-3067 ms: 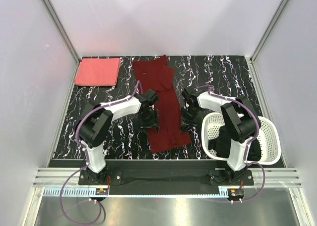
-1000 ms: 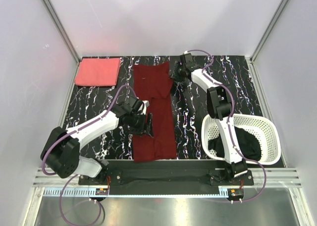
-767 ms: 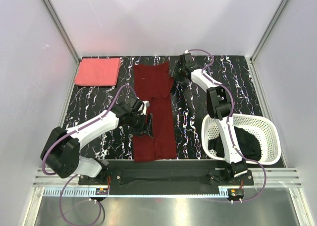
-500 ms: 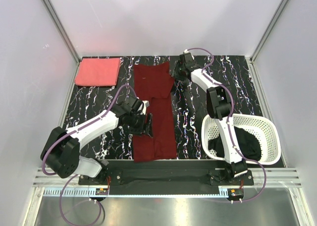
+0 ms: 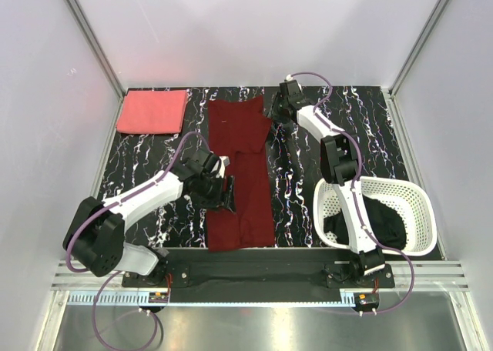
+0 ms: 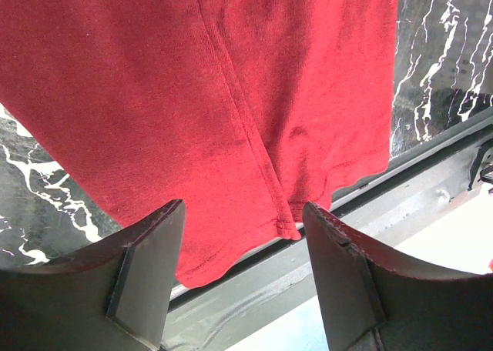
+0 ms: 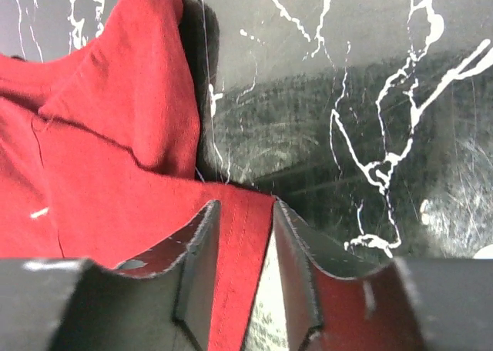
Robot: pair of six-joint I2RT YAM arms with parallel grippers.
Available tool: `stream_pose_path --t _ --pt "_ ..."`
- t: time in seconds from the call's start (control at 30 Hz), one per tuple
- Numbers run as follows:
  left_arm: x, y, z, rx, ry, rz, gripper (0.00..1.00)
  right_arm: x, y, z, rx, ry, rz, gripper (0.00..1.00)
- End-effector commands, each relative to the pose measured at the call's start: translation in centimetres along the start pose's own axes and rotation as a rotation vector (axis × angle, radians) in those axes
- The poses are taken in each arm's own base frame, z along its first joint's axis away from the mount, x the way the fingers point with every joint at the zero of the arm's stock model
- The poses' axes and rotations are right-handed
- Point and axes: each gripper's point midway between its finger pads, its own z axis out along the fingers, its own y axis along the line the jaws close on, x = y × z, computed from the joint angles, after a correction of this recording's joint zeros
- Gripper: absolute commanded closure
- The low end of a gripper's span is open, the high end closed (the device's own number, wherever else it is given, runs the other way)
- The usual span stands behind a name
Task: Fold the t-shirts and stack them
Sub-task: Fold the tshirt
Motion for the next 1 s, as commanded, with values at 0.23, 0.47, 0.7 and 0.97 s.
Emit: stream_pose_path --t 0.23,0.47,0.7,0.97 --pt "0.1 0.3 -0.1 0.022 -0.003 -0.002 0.33 -0.2 -0.6 0.9 -0.006 0.012 0.053 0.81" --pt "-0.3 0.2 -0.3 0.023 -0.012 -0.004 0.32 -3.4 1.8 -0.9 -0.075 -0.065 0.029 1.00" --pt "-0.4 0.2 -0.5 0.023 -0.021 -0.007 0.33 -5.4 3.6 -3.8 -0.121 -0.119 0.022 1.00" --pt "-0.4 0.3 -0.2 0.026 -0.017 -0.020 0.32 -4.2 3.2 -4.0 -0.113 -0.070 0.003 0.88"
